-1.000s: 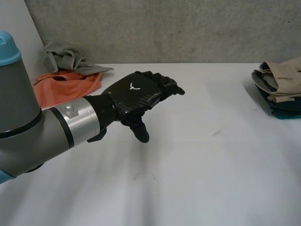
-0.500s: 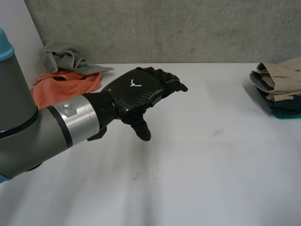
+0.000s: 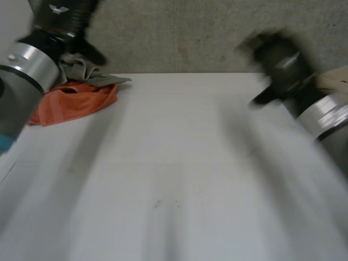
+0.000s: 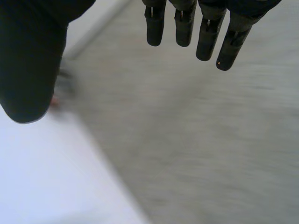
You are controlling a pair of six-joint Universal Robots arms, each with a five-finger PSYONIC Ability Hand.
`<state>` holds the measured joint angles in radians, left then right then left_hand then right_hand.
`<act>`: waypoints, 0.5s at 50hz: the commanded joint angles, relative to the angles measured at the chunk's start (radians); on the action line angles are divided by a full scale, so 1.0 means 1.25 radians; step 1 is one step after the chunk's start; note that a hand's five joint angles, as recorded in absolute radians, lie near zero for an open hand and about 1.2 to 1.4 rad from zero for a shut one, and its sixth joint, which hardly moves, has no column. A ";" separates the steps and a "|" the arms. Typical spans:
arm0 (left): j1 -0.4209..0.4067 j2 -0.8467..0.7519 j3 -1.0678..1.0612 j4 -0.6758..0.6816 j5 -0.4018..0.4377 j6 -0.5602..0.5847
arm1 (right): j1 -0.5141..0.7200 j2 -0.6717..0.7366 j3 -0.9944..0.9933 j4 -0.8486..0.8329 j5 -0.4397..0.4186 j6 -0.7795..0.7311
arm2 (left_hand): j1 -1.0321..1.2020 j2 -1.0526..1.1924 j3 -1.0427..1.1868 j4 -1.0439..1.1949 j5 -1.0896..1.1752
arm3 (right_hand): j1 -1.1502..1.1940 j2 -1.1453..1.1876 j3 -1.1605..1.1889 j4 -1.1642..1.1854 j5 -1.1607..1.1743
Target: Fold the laundry.
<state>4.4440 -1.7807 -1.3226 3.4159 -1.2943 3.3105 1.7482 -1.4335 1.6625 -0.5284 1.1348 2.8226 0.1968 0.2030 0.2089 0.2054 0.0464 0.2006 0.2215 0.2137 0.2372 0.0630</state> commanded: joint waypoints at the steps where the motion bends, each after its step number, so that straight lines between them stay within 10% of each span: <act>1: 0.200 -0.282 0.200 0.033 0.023 0.028 | 0.213 0.127 0.145 0.021 0.062 -0.216 | 0.046 0.041 0.037 0.039 0.027 | -0.021 -0.038 -0.031 -0.050 -0.050; 10: 0.271 -0.618 0.489 -0.037 0.101 0.236 | 0.213 0.138 0.171 0.041 0.143 -0.222 | 0.086 0.081 0.077 0.079 0.067 | -0.021 -0.038 -0.031 -0.050 -0.050; 25: 0.290 -0.878 0.725 -0.018 0.103 0.335 | 0.192 0.141 0.205 0.041 0.146 -0.221 | 0.194 0.189 0.185 0.187 0.175 | -0.021 -0.038 -0.031 -0.050 -0.050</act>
<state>4.7926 -2.8025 -0.4645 3.3753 -1.1617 3.6635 2.0000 -1.2592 1.9070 -0.4772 1.3198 2.5473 0.3358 0.3312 0.3300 0.3335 0.1608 0.2006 0.2214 0.2136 0.2372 0.0581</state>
